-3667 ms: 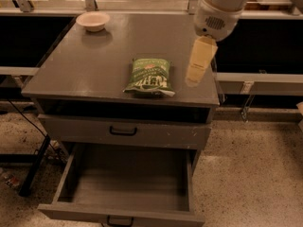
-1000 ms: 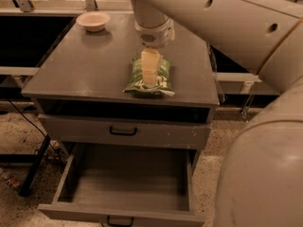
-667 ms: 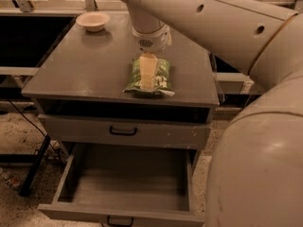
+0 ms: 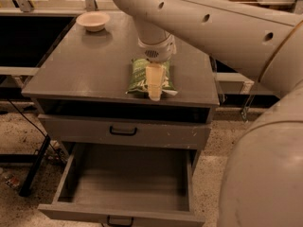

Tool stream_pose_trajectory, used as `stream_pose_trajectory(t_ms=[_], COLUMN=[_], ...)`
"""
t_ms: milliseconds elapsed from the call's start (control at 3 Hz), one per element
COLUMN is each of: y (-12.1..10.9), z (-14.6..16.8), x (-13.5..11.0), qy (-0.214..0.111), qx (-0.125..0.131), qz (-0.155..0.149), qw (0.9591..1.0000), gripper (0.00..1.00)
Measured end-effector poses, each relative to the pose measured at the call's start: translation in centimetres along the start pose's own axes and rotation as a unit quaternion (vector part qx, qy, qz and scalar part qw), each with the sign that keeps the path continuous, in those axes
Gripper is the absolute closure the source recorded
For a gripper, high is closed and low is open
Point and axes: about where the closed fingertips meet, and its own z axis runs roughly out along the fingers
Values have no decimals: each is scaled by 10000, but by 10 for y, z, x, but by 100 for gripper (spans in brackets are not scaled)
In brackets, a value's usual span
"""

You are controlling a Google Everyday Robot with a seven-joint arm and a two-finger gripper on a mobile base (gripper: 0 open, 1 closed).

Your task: Place green jalapeno chip bag into middle drawer

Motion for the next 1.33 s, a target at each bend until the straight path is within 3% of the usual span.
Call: stream_pose_trajectory(t_ms=[667,1333], y=[-7,-7], z=[13,13], x=[-15,-15], qy=[-129,-129], qx=[-99,-99], qz=[-93,-93], qw=[9998,9998], gripper=[0,41])
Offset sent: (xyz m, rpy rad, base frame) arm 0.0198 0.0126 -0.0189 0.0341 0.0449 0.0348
